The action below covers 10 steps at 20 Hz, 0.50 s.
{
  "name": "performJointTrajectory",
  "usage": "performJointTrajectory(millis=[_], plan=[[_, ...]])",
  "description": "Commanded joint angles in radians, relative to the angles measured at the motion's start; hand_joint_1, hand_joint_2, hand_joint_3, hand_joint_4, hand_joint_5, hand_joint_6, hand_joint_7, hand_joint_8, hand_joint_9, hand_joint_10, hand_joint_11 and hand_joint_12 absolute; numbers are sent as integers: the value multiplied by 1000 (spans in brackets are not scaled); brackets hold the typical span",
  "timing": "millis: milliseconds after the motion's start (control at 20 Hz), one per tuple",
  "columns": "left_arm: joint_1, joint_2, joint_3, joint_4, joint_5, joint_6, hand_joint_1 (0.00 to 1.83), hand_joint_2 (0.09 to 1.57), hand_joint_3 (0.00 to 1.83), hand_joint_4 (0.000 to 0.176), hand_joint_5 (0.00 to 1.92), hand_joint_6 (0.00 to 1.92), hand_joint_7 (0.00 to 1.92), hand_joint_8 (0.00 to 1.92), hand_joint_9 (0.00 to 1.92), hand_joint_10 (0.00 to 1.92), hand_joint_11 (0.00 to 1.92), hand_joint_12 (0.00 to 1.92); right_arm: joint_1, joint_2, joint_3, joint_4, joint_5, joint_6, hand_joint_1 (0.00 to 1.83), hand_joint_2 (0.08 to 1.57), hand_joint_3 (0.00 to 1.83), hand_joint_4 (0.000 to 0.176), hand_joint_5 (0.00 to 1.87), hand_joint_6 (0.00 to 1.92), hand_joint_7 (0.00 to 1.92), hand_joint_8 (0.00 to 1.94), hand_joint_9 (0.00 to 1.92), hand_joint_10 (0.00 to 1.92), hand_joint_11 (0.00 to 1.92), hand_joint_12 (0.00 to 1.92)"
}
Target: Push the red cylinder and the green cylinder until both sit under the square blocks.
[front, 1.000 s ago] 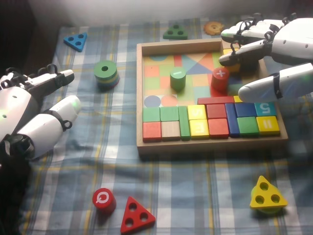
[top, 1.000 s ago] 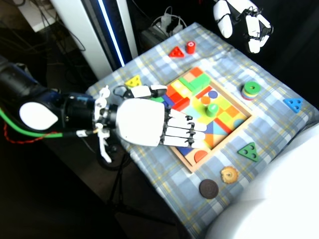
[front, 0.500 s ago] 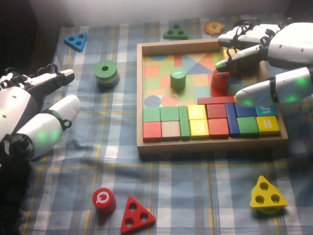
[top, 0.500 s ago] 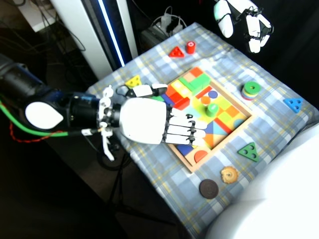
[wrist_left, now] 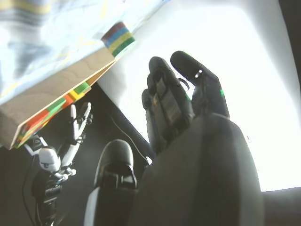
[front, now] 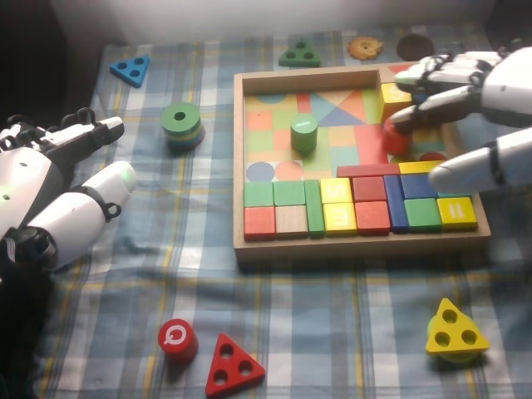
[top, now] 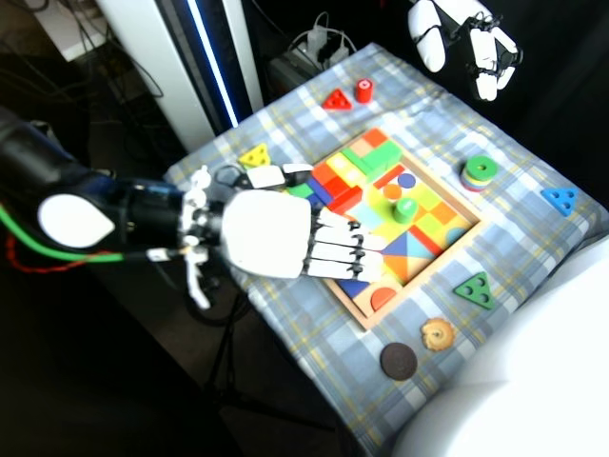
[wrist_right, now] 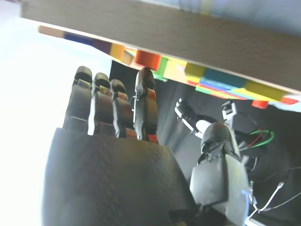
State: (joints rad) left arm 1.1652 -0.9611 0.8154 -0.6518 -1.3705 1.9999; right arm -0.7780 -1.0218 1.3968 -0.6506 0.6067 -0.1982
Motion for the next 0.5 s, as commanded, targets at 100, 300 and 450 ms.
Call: performJointTrajectory(millis=[100,300,450], plan=[[-9,3,3,37,-102,-3,44,1437,0,7,494,1,516,0,559,3,0,1080,-9,41,-30,25,36,3,0,967,0,66,382,2,0,0,0,0,0,0],[-9,2,5,37,-98,-3,18,1447,2,8,486,0,505,0,554,0,0,1111,-23,84,-71,25,33,3,0,976,0,89,406,10,0,0,0,0,0,0],[-9,3,5,37,-96,-3,45,1434,0,9,496,2,520,3,561,5,0,1153,-34,96,-88,25,33,3,0,944,0,84,429,14,4,1,0,0,0,0]])
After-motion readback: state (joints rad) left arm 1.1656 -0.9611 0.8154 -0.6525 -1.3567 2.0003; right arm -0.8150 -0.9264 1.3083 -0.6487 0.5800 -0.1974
